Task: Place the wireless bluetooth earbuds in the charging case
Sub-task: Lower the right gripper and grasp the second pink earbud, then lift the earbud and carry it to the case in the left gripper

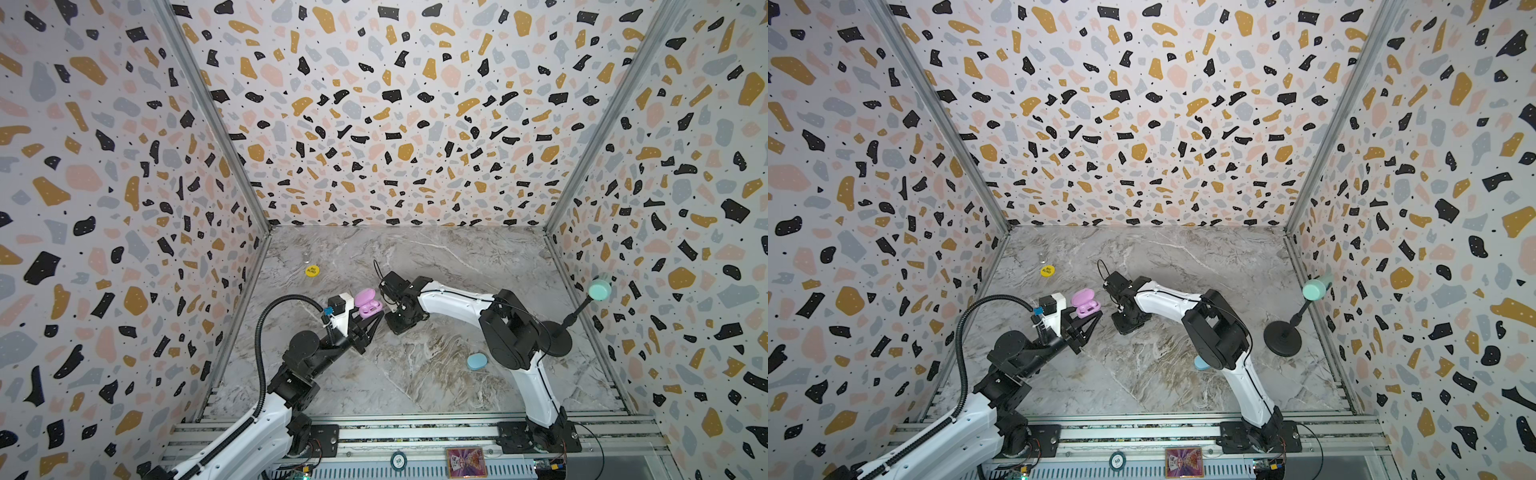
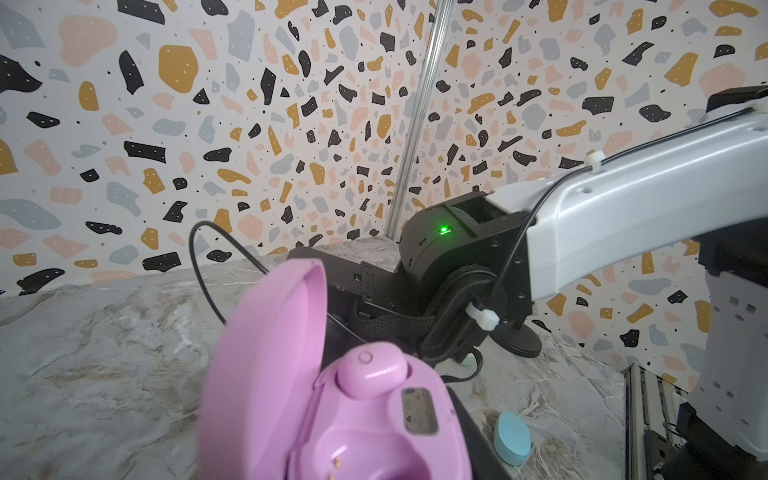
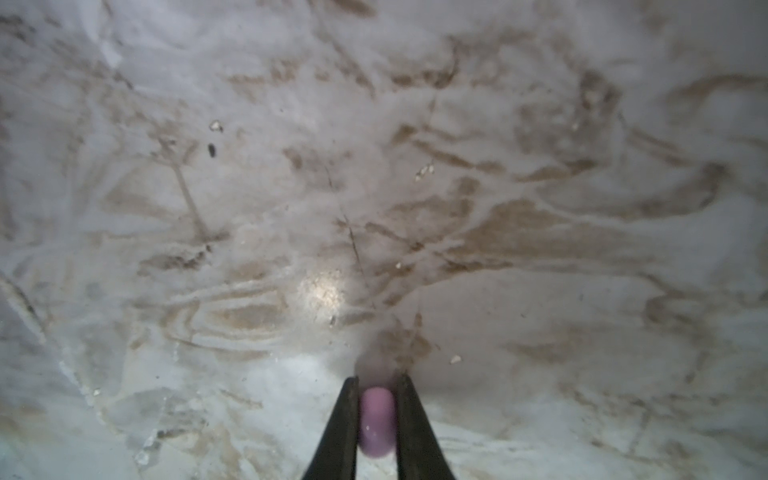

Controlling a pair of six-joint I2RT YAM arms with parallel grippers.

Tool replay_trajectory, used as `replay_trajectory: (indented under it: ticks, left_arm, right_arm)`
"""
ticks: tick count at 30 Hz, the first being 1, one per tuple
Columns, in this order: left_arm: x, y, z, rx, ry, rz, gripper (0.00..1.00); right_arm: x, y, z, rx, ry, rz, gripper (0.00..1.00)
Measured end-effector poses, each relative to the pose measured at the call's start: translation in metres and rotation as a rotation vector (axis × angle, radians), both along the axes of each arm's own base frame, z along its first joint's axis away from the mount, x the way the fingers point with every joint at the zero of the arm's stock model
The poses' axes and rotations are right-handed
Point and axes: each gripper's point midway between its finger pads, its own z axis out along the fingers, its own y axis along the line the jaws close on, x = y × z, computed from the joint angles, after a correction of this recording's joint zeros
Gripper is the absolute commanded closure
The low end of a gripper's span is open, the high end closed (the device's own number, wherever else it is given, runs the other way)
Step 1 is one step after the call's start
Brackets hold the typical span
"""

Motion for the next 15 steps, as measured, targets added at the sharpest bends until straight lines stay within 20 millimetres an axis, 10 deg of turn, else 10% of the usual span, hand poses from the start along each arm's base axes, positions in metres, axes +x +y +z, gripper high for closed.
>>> replay_trajectory:
  ticks: [9,15]
  left_arm:
    - [0.001,-0.005,-0.01,0.02,0.029,-0.02,0.68]
    - [0.004,-0.013,-0.018,0.03,0.045,-0.06,0.68]
  right_arm:
    - [-0.004,-0.021,0.007,0.031,0.03,-0.051,0.86]
    - [0.0,-0.046,0.048,0.149,0.023,-0.132,0.86]
